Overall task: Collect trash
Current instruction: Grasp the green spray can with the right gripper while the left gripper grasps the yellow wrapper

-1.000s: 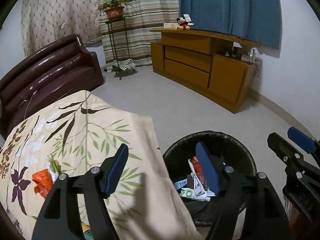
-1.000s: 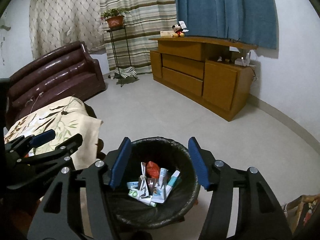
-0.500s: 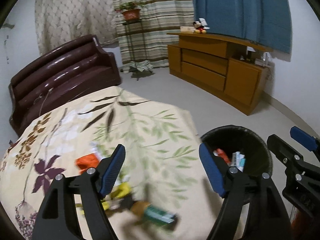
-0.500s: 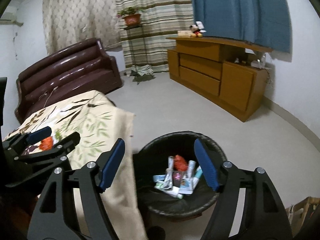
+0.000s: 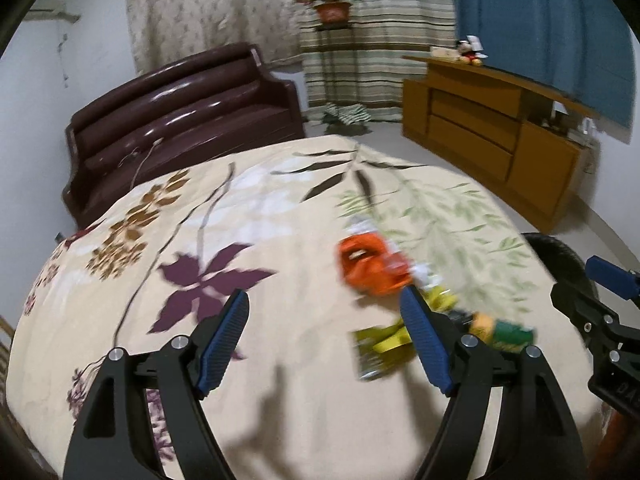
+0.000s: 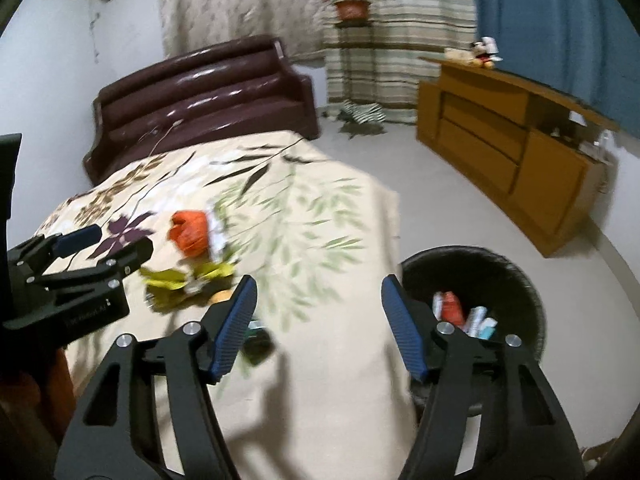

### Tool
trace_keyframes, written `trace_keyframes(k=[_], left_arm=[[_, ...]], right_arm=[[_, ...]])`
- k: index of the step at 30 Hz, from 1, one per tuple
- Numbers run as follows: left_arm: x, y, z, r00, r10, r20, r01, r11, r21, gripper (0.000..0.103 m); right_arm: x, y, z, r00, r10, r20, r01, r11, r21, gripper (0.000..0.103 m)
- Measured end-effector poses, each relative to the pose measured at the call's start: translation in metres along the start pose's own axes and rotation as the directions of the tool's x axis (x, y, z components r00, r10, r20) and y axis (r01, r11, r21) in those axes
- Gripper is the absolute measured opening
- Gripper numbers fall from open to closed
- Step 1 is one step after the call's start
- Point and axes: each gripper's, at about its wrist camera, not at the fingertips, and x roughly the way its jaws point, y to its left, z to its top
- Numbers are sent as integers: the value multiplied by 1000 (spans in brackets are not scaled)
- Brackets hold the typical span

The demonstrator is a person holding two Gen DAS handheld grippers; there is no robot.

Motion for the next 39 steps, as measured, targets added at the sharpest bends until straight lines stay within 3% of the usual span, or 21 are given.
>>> trace_keyframes(k=[7, 17, 21, 30, 39], left_arm=[[5, 33, -10, 999, 35, -28, -36, 998, -51, 76], [7, 37, -14, 999, -1, -36, -1, 998, -59, 76], [6, 37, -14, 999, -9, -35, 7, 998, -62, 76], [-2, 29, -12, 999, -38, -20, 37, 998, -45, 76], [-3, -2, -5, 990, -140, 0, 140, 990, 28, 77]], right_arm=[[22, 36, -7, 993, 66, -96, -73, 995, -73, 55], [49, 53, -11, 975, 74, -209, -100, 988, -117, 36], [48, 54, -12, 975, 72, -212, -101, 987, -128, 23], [33, 42, -14, 981, 76, -176, -90, 993, -73, 23], [17, 17, -8, 993, 36, -111, -39, 999, -25, 23]])
